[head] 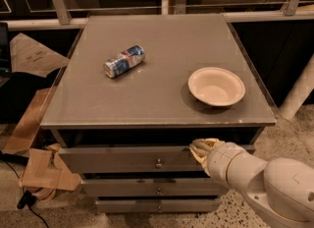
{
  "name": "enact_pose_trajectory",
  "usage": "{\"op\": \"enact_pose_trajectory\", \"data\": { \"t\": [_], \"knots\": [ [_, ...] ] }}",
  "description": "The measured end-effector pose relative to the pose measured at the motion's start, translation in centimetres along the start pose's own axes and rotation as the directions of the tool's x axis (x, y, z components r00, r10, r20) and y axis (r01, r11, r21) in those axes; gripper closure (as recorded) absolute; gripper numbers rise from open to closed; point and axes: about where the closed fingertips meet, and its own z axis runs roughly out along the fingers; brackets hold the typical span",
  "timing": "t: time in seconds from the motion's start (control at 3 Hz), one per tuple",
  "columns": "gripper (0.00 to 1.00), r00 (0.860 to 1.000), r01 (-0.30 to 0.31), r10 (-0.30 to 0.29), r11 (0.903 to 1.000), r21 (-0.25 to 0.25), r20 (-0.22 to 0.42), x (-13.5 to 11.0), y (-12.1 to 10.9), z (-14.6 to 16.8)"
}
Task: Open top drawer
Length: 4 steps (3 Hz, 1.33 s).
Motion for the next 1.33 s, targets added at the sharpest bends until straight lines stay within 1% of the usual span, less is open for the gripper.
{"op": "enact_pose_trajectory", "data": {
  "t": [0.33,0.67,1.0,1.33],
  "knots": [
    [1.0,1.0,0.015,-0.014,0.997,0.076,-0.016,0.2,-2.2,2.0],
    [1.0,1.0,0.011,-0.01,0.9965,0.083,-0.013,0.0,-2.4,2.5],
    [1.0,1.0,0.011,-0.009,0.9948,0.101,-0.021,0.1,-2.9,4.1],
    [1.0,0.999,0.01,-0.005,0.9958,0.091,-0.055,1.0,-2.9,5.5]
  ]
}}
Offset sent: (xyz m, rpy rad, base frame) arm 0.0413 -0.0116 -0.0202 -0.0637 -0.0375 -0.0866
